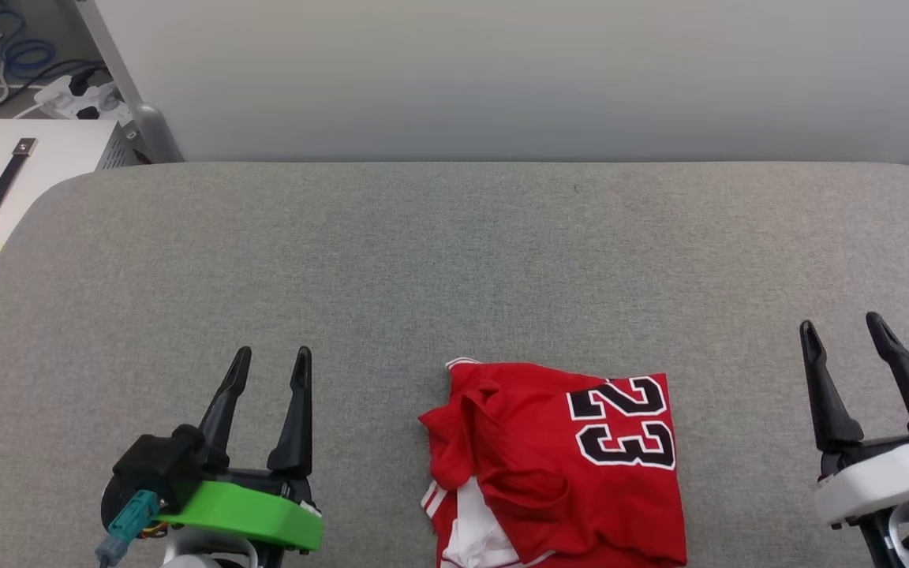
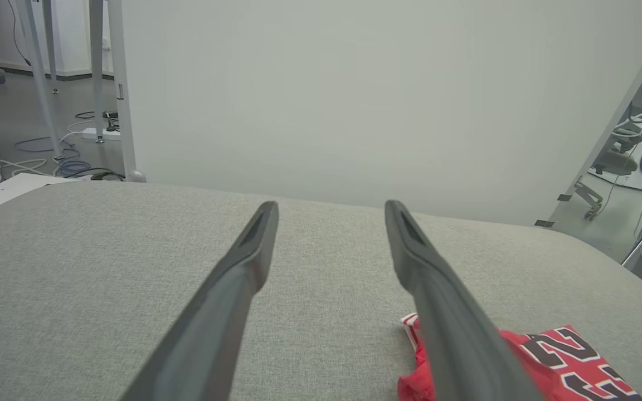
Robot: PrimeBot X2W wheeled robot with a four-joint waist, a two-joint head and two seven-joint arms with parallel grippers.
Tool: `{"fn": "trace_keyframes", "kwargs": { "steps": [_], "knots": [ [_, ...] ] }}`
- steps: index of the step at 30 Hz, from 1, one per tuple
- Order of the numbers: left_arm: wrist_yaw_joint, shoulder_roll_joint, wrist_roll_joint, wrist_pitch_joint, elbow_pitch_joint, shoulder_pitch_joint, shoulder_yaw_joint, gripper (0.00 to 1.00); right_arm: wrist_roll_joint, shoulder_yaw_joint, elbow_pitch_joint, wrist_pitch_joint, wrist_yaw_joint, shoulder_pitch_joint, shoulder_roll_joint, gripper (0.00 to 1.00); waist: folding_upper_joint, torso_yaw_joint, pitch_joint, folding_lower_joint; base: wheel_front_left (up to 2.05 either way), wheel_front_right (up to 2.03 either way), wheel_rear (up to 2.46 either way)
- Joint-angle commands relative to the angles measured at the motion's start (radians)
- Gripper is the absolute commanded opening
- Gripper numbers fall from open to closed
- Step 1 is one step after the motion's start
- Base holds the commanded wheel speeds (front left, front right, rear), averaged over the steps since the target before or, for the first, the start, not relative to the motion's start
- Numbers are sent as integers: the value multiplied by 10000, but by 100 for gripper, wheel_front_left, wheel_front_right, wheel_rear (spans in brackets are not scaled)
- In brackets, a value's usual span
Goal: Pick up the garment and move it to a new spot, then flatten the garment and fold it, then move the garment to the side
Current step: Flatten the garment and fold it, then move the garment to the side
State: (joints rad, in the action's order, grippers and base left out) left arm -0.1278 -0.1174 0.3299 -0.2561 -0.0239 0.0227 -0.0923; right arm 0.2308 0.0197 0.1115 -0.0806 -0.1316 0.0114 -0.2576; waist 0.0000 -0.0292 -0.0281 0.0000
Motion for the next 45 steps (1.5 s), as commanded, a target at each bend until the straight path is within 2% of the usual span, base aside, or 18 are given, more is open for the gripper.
{"fn": "trace_keyframes", "kwargs": {
  "steps": [1, 10, 32, 36, 39, 42, 45],
  "knots": [
    [-29, 92, 54, -57, 56, 208, 16, 100, -36, 66, 34, -214, 9, 247, 155, 100, 0, -1, 6, 0, 0, 0, 0],
    [-29, 157, 35, -57, 46, 398, -95, 100, -194, 228, -321, -881, 9, 818, 765, 100, 0, -87, 33, 0, 0, 0, 0],
    [-29, 131, -10, -57, -40, 381, -279, 100, -116, 144, -702, -656, 9, 733, 807, 100, 0, -209, 119, 0, 0, 0, 0],
    [-29, 127, -6, -57, -52, 345, -316, 100, 296, -64, -705, 764, 9, 735, 716, 100, 0, -231, 44, 0, 0, 0, 0],
    [-29, 122, 3, -57, -54, 295, -339, 100, 753, -152, -385, 2392, 9, 568, 606, 100, 0, -254, -41, 0, 0, 0, 0],
    [-29, 117, -3, -57, -82, 253, -390, 100, 1061, -210, -6, 4365, 9, 413, 461, 100, 0, -284, -165, 0, 0, 0, 0],
    [-29, 130, -25, -57, -95, 149, -447, 100, 1399, -47, 403, 6549, 9, 156, 628, 100, 0, -350, -341, 0, 0, 0, 0]
  ]
}}
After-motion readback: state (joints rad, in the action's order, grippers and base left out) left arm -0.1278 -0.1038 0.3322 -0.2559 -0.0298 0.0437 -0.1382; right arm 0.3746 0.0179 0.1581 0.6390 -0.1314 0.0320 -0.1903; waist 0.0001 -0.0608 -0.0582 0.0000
